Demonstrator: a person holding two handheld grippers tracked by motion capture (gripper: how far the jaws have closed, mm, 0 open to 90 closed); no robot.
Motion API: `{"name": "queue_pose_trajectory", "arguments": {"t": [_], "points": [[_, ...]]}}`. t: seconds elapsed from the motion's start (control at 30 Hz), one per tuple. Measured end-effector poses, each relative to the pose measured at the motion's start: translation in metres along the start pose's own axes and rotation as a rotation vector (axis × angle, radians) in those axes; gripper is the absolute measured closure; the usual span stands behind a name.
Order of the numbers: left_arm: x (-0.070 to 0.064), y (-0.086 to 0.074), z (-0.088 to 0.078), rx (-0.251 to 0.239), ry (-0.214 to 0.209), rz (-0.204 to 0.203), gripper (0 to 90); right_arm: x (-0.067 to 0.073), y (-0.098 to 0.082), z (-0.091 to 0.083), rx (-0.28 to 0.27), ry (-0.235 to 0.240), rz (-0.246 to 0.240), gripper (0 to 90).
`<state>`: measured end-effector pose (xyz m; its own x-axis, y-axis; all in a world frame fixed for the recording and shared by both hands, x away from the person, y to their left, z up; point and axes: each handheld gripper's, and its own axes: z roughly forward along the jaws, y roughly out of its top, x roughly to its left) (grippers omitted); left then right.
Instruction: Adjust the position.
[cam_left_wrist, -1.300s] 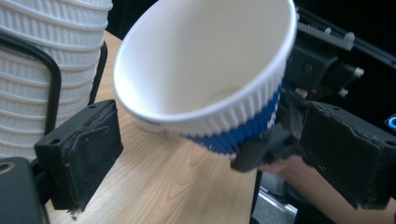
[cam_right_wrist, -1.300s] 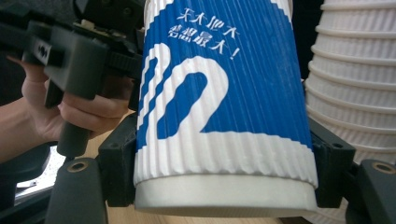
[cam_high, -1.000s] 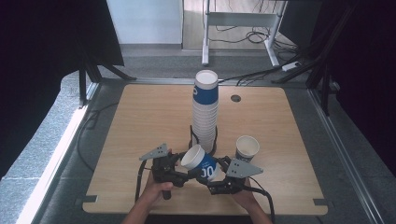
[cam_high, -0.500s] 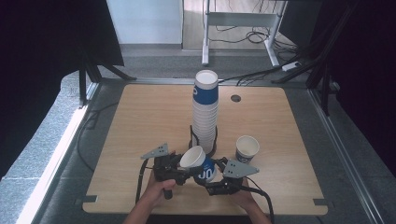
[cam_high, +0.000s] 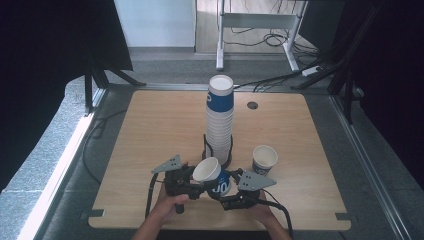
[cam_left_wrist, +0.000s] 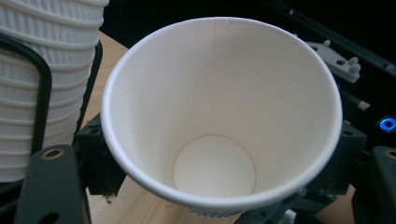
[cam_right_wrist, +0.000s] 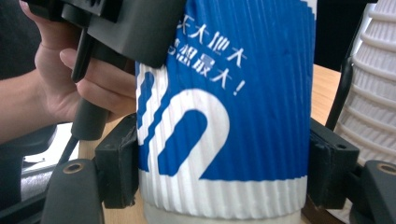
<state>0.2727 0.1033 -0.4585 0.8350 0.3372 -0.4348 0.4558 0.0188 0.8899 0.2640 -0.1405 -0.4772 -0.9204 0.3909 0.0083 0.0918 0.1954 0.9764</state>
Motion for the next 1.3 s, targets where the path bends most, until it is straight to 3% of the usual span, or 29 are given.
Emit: {"name": "queue_pose_trajectory", "arguments": {"t": [0.6, 0.8, 1.1, 1.3], "points": [[-0.012, 0.005, -0.007, 0.039, 0.087, 0.117, 20.9, -0.002, 0.003, -0.005, 0.050, 0.001, -0.003, 16.0], [-0.018, 0.009, -0.009, 0.068, 0.137, 0.178, 20.8, -0.001, 0.006, -0.009, 0.072, 0.013, -0.020, 15.3], [-0.027, 0.009, -0.007, 0.159, 0.262, 0.301, 20.7, -0.001, 0.007, -0.012, 0.110, 0.009, -0.036, 15.2], [-0.032, 0.008, -0.001, 0.211, 0.294, 0.341, 20.7, 0.001, 0.004, -0.008, 0.134, 0.003, -0.055, 15.1]]}}
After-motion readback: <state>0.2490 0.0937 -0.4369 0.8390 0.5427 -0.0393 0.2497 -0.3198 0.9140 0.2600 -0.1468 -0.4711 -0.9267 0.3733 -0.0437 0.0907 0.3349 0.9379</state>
